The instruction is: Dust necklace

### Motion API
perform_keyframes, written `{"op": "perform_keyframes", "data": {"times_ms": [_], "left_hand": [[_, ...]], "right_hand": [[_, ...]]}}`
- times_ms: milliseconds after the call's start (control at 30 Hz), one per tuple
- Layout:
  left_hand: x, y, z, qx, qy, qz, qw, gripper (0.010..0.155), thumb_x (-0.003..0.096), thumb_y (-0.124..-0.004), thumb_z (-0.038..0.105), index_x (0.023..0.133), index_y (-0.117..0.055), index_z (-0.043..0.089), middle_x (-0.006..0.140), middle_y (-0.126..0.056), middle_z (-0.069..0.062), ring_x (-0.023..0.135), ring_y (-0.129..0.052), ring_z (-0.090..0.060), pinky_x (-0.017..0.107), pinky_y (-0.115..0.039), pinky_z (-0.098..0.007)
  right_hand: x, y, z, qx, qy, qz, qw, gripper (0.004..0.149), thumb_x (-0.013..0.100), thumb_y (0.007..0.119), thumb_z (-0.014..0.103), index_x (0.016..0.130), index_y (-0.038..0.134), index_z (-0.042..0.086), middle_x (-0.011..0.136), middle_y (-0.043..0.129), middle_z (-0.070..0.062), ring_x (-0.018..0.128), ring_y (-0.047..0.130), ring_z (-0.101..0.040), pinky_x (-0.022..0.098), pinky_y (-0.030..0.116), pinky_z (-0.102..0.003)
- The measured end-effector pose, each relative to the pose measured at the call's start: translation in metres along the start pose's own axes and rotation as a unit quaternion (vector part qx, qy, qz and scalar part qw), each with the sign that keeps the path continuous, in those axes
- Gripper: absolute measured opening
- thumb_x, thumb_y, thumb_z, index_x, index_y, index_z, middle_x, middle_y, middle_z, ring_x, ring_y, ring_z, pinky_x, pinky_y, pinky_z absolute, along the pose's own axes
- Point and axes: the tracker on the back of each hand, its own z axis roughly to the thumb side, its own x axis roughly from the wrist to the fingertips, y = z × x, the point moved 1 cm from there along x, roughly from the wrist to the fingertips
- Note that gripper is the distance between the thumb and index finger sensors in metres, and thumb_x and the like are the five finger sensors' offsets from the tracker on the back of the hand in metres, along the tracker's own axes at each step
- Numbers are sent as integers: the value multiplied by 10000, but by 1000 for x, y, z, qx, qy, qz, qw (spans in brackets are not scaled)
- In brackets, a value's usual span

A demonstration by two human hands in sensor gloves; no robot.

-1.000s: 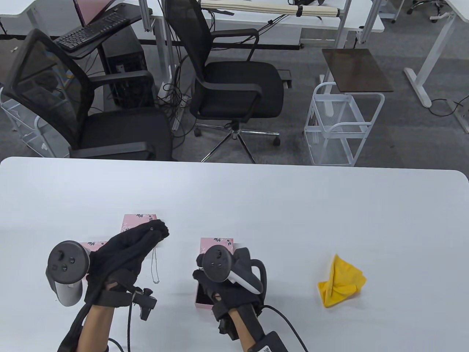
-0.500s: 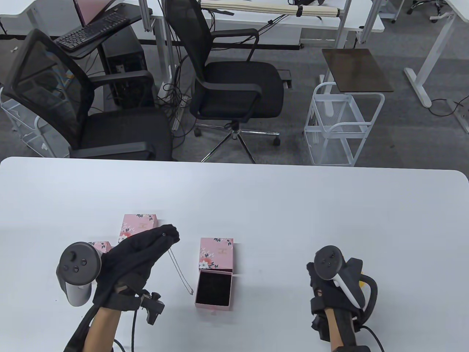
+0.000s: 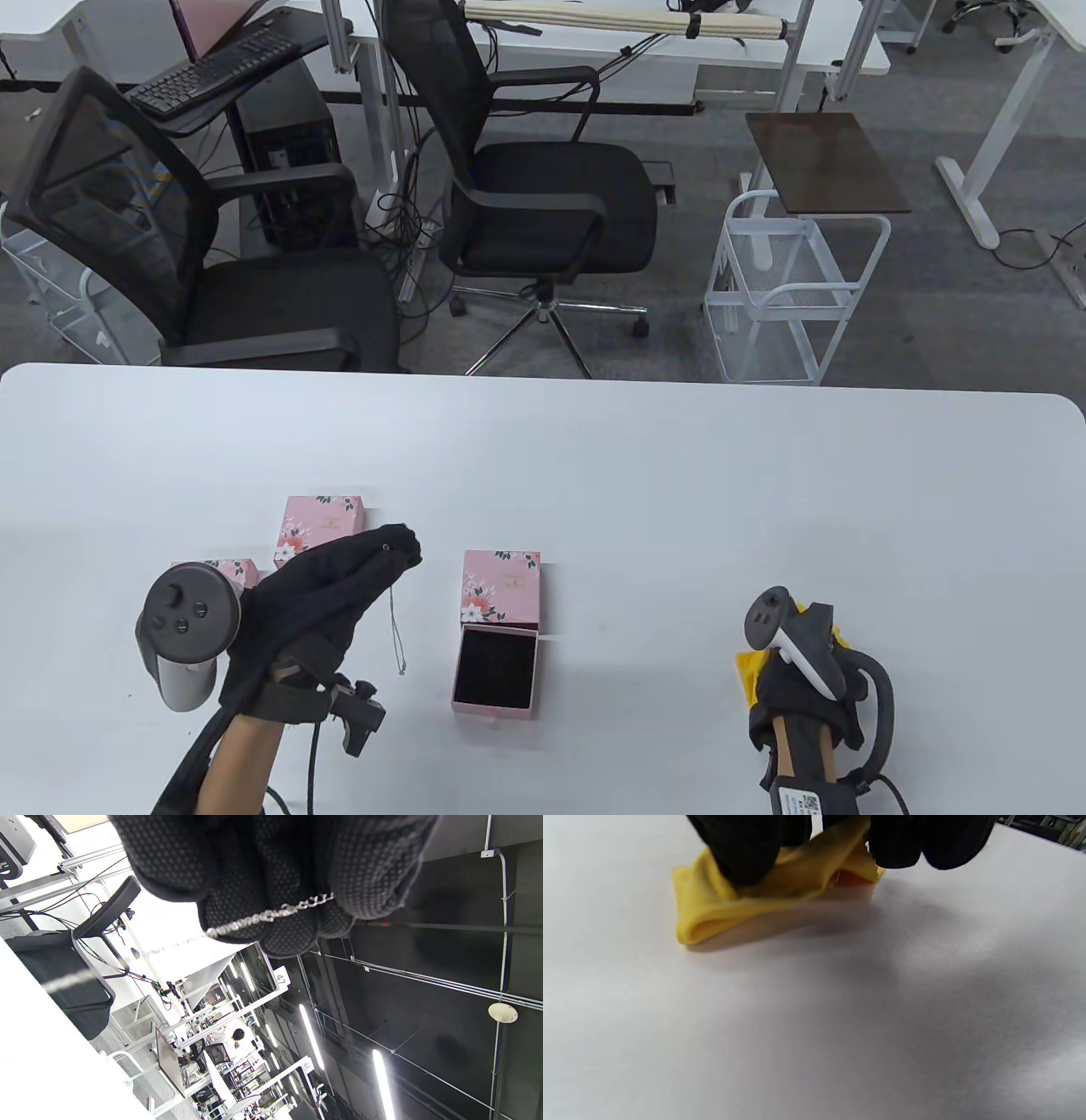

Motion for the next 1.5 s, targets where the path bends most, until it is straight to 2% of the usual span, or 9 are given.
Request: {"op": "perform_keyframes", "data": {"times_ms": [67, 233, 333, 533, 800, 933, 1033, 1300, 1500], "left_hand": [[0, 0, 0, 0, 1, 0, 1000, 368, 536, -871, 470, 862, -932, 311, 812, -1049, 20, 736, -985, -212, 536, -842, -442], [1, 1, 0, 1, 4, 1, 1000, 368, 533, -874, 471, 859, -935, 312, 810, -1051, 17, 736, -985, -212, 537, -842, -442], [1, 1, 0, 6, 6, 0, 1000, 370, 528, -878, 473, 854, -940, 309, 807, -1053, 16, 734, -988, -211, 535, -844, -442], [2, 0, -1, 8, 10, 1, 1000, 375, 526, -877, 474, 854, -941, 306, 812, -1051, 12, 740, -985, -213, 539, -842, -445], [6, -3, -10, 6, 23, 11, 1000, 377, 525, -873, 476, 857, -936, 309, 819, -1049, 11, 748, -983, -212, 544, -842, -446], [7, -6, -11, 11, 25, 16, 1000, 377, 525, -873, 477, 857, -936, 310, 835, -1042, 15, 765, -979, -215, 555, -839, -452], [6, -7, -11, 16, 26, 21, 999, 378, 525, -871, 481, 856, -936, 311, 853, -1033, 13, 780, -972, -220, 563, -837, -455], [5, -8, -13, 20, 47, 28, 998, 388, 513, -877, 498, 838, -951, 299, 825, -1053, 0, 741, -1020, -211, 523, -882, -448], [4, -15, -13, 37, 47, 31, 998, 398, 515, -875, 501, 844, -944, 289, 834, -1034, -27, 737, -1021, -228, 527, -883, -441]], "right_hand": [[1, 2, 2, 20, 2, -15, 1000, 667, 633, 716, 316, 1177, 403, 91, 1196, 356, -342, 1014, 491, -616, 713, 513, -703], [-6, -2, 10, -25, -11, -105, 994, 493, 591, 813, 313, 1042, 685, 160, 1035, 717, -238, 831, 809, -455, 653, 672, -594], [-9, -2, 15, -17, -17, -110, 994, 437, 589, 819, 318, 992, 739, 168, 933, 813, -196, 725, 888, -389, 605, 732, -549], [-33, -29, 36, 140, -102, -161, 972, 459, 597, 806, 318, 1015, 707, 157, 941, 816, -209, 726, 889, -413, 596, 733, -555], [-104, -79, 106, 354, -299, -227, 857, 478, 603, 795, 325, 1034, 686, 153, 958, 800, -211, 742, 880, -419, 600, 729, -556], [-133, -92, 147, 443, -391, -185, 785, 488, 604, 794, 324, 1044, 678, 149, 962, 796, -214, 746, 872, -423, 605, 721, -559], [-153, -94, 173, 460, -437, -167, 755, 492, 605, 794, 324, 1049, 675, 150, 967, 791, -216, 753, 867, -425, 610, 716, -563], [-185, -85, 213, 447, -481, -172, 734, 550, 595, 785, 341, 1079, 641, 125, 980, 784, -219, 763, 862, -430, 615, 711, -568], [-195, -79, 220, 418, -465, -217, 750, 649, 571, 816, 373, 1105, 591, 80, 1010, 748, -244, 783, 844, -449, 614, 707, -576]]}}
